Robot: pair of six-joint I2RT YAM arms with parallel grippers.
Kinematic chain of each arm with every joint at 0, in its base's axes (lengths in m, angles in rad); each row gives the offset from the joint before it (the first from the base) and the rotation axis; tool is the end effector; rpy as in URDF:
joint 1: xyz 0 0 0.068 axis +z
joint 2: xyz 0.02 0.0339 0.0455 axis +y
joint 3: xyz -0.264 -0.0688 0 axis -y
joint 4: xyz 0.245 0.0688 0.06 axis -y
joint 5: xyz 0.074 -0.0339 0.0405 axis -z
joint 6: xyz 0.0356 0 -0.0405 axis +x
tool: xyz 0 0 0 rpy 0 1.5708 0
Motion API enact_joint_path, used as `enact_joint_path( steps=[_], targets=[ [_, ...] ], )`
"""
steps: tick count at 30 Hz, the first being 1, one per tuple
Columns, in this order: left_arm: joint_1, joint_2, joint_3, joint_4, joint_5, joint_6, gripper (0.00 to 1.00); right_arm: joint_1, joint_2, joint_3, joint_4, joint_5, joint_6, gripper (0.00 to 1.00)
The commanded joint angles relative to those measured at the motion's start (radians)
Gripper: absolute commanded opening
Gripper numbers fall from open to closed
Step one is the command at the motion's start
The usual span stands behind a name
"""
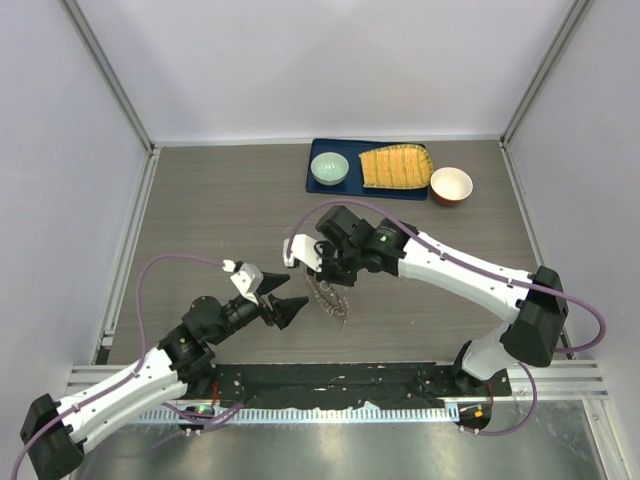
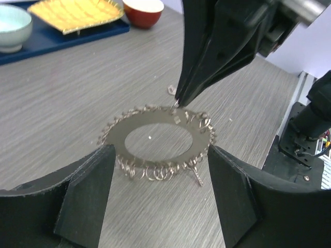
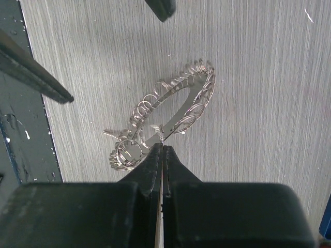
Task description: Put the keys on the keyring
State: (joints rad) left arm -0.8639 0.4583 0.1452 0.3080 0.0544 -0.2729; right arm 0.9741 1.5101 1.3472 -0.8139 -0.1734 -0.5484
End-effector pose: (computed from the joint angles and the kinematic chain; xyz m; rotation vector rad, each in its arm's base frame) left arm 0.0923 -0.1110 0.2114 0.5245 1.5691 -0.9236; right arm 0.1728 0.2653 0.3061 -1.8227 1.8138 0.3846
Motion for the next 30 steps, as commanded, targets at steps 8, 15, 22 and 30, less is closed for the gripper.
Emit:
enact_joint_path(
  steps=[8, 15, 22, 30],
  targets=[
    [-0.001, 0.126, 0.025, 0.309, 0.076, 0.087, 0.67, 0.029, -0.073, -0.029, 0.068, -0.011, -0.036, 0.01],
    [-0.001, 0.213, 0.019, 0.402, 0.105, 0.098, 0.64, 0.046, -0.091, -0.060, 0.085, -0.032, -0.038, 0.01],
    [-0.001, 0.237, -0.001, 0.448, 0.157, 0.201, 0.63, 0.051, -0.152, -0.106, 0.122, -0.067, -0.041, 0.01],
    [0.026, 0.263, -0.002, 0.457, 0.297, 0.238, 0.60, 0.051, -0.174, -0.128, 0.145, -0.101, -0.045, 0.01]
  ],
)
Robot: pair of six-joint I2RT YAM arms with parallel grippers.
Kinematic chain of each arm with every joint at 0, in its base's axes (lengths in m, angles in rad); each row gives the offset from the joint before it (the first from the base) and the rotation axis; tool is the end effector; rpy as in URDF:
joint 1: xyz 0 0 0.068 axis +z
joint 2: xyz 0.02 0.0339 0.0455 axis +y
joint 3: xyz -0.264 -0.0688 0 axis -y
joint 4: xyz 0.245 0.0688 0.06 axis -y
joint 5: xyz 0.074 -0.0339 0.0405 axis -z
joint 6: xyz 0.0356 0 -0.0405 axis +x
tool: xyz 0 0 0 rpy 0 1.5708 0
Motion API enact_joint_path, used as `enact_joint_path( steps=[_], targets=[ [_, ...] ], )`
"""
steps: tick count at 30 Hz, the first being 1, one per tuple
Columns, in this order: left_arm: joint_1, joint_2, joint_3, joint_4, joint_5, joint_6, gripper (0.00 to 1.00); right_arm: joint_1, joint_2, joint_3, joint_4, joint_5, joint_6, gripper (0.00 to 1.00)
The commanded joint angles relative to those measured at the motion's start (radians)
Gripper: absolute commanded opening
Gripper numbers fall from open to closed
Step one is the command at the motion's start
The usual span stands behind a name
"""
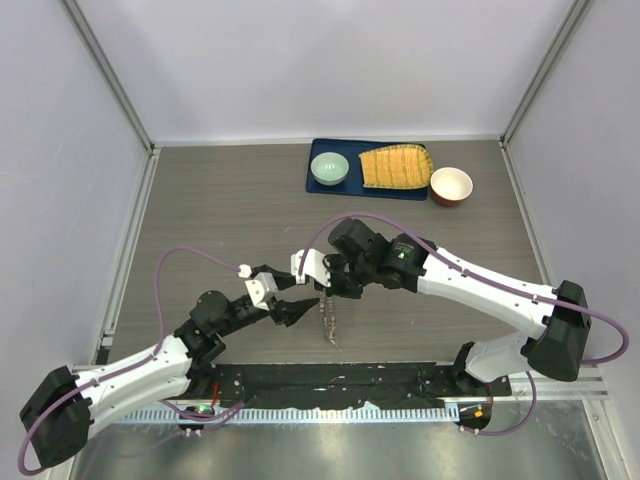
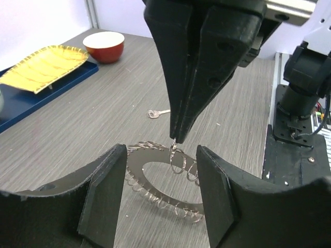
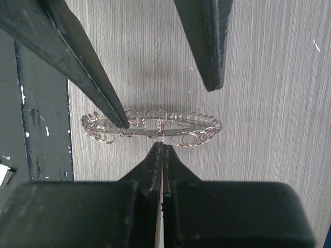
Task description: Put the keys on the keyring
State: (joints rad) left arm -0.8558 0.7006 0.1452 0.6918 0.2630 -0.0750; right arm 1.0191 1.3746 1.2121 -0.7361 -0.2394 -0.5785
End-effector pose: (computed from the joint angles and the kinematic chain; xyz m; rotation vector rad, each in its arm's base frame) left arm 0.1014 -0.1309 0.2202 0.7775 1.2944 -0.9446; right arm 0.1436 0.2494 0.3070 -1.8604 1.6649 0.4832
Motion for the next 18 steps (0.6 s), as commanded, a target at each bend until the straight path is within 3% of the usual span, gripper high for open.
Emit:
enact_joint_path(
  steps=[1, 9, 18],
  targets=[
    [0.023, 0.037, 0.002, 0.078, 0.114, 0.038, 0.59, 0.006, -0.039, 0.009, 0.066, -0.038, -0.015, 0.01],
    [0.055, 0.100, 0.024, 0.133, 0.157, 0.017, 0.47, 0.006, -0.042, 0.007, 0.069, -0.041, -0.015, 0.01],
    [0.080, 0.114, 0.019, 0.184, 0.130, -0.028, 0.42, 0.009, -0.037, 0.004, 0.069, -0.037, -0.015, 0.01]
  ],
)
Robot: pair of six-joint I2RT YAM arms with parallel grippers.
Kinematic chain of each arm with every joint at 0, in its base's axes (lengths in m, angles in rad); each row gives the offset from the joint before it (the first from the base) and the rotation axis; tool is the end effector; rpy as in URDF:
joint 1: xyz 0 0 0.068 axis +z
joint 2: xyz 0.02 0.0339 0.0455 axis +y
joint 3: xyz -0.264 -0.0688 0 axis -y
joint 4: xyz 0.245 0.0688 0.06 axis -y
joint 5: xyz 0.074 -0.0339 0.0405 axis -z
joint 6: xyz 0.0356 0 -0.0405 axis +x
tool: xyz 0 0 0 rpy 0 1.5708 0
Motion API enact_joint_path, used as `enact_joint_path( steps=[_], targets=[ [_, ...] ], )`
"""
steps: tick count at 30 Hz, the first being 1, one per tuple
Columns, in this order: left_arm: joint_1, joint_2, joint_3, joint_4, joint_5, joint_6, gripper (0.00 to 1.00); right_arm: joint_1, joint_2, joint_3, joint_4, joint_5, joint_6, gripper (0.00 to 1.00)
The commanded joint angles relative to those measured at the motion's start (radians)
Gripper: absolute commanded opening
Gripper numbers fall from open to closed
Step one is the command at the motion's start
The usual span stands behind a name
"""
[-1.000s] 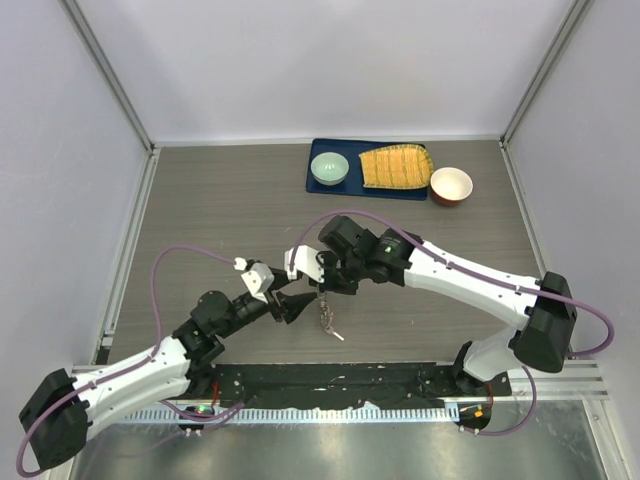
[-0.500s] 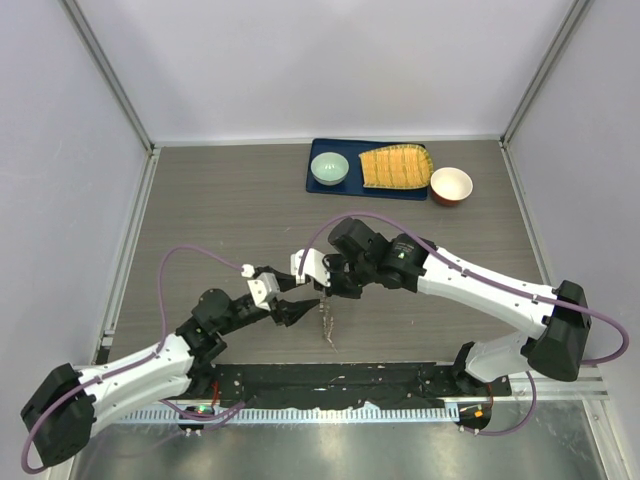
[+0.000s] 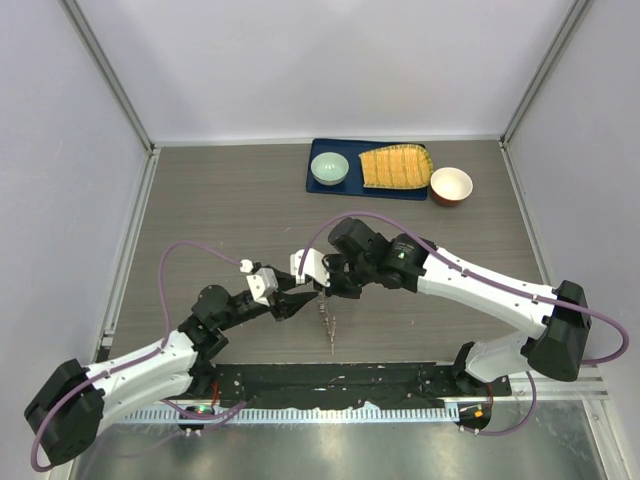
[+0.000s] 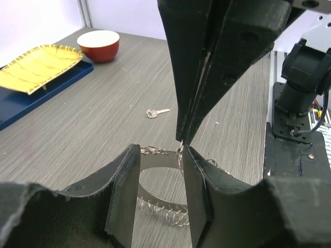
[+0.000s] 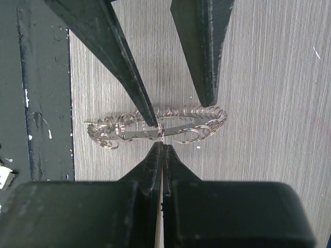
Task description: Put the keys on the keyring
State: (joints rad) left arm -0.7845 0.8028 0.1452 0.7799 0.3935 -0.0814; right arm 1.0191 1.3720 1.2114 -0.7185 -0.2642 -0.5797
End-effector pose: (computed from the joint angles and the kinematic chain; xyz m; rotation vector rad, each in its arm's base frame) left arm 0.1130 -0.1321 0.2142 0.8331 1.2908 -0.9820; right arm 0.1433 0.2505 0.3089 -1.8566 1.6400 0.5152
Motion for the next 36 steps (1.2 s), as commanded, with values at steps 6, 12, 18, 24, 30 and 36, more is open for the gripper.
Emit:
enact_joint_path(
  steps=[6, 12, 18, 24, 30, 36],
  targets=[
    [0.008, 0.062, 0.024, 0.137, 0.005, -0.035, 0.42, 0.012, -0.033, 0.005, 0.053, -0.009, -0.012, 0.01],
    [0.010, 0.102, 0.033, 0.127, 0.030, -0.035, 0.42, 0.013, -0.034, 0.007, 0.056, -0.004, -0.012, 0.01],
    [0.010, 0.104, 0.053, 0.032, 0.068, -0.037, 0.44, 0.010, -0.039, 0.004, 0.065, 0.017, -0.009, 0.01],
    [0.008, 0.078, 0.074, -0.062, 0.139, -0.099, 0.47, 0.012, -0.045, -0.006, 0.090, 0.069, 0.003, 0.01],
    [0.008, 0.061, 0.054, -0.062, 0.151, -0.196, 0.46, 0.012, -0.057, -0.016, 0.116, 0.094, 0.012, 0.01],
    [0.007, 0.064, 0.050, -0.073, 0.123, -0.190, 0.45, 0.012, -0.067, -0.021, 0.133, 0.097, 0.018, 0.01]
  ],
)
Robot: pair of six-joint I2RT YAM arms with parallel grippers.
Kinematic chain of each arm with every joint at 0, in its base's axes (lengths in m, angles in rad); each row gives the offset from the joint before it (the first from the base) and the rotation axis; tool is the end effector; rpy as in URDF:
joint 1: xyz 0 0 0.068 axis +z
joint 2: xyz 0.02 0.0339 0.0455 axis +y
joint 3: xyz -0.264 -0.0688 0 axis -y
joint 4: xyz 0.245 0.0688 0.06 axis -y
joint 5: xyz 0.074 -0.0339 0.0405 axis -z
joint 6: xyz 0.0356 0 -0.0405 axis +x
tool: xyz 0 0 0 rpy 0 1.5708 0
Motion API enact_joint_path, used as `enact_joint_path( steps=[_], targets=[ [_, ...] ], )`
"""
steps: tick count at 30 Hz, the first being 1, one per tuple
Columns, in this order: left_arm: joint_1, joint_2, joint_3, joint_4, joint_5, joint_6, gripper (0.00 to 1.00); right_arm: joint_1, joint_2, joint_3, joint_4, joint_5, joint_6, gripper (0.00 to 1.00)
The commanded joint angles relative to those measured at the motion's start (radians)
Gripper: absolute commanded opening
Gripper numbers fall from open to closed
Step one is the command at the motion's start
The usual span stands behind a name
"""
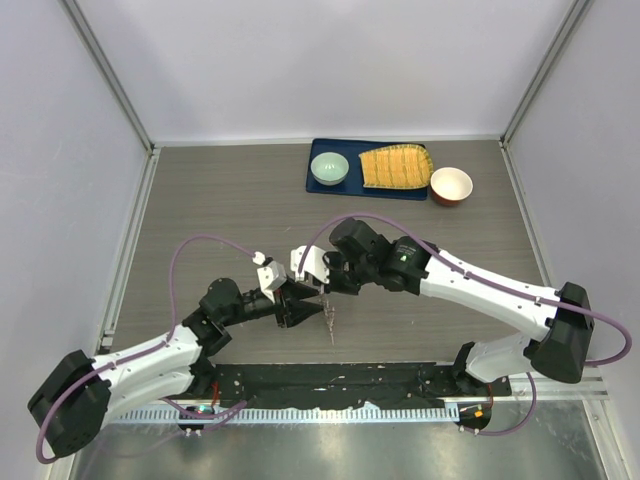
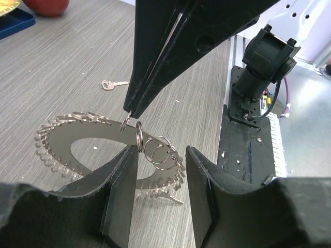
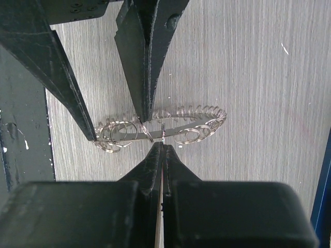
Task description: Put the keys on the keyring
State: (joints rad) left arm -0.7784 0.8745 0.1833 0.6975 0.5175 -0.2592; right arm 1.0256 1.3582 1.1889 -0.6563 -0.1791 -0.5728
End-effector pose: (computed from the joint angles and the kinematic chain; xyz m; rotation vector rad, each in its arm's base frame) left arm 0.1177 -0.1408 0.2068 0.8450 1.4761 -1.1979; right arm 0.1449 0.2511 0.3093 -1.7945 1.6271 0.4242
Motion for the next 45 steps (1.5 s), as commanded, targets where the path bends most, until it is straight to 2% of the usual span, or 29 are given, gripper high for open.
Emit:
enact_joint_path(
  steps=[1, 12, 16, 21, 25, 35, 45],
  targets=[
    [0.002, 0.000, 0.015, 0.010, -0.001, -0.006, 0.45, 0.005, -0.051, 0.000, 0.072, 0.012, 0.011, 0.01],
    [-0.005, 0.075, 0.087, 0.025, 0.073, 0.017, 0.46, 0.005, -0.048, -0.005, 0.075, 0.015, 0.013, 0.01],
    [-0.009, 0.041, 0.076, 0.014, 0.085, 0.000, 0.46, 0.005, -0.050, -0.008, 0.075, 0.023, 0.011, 0.01],
    [-0.009, -0.112, 0.048, -0.119, -0.032, 0.073, 0.46, 0.005, -0.054, -0.009, 0.075, 0.021, 0.007, 0.01],
    [-0.009, -0.164, 0.019, -0.113, -0.151, 0.116, 0.46, 0.005, -0.056, -0.011, 0.072, 0.007, 0.004, 0.01],
    [0.002, -0.005, 0.064, -0.007, -0.139, 0.198, 0.43, 0.010, -0.060, -0.012, 0.069, -0.008, 0.002, 0.01],
    [0.004, -0.009, 0.085, 0.022, -0.079, 0.212, 0.41, 0.011, -0.057, -0.017, 0.069, -0.011, 0.002, 0.01]
  ],
)
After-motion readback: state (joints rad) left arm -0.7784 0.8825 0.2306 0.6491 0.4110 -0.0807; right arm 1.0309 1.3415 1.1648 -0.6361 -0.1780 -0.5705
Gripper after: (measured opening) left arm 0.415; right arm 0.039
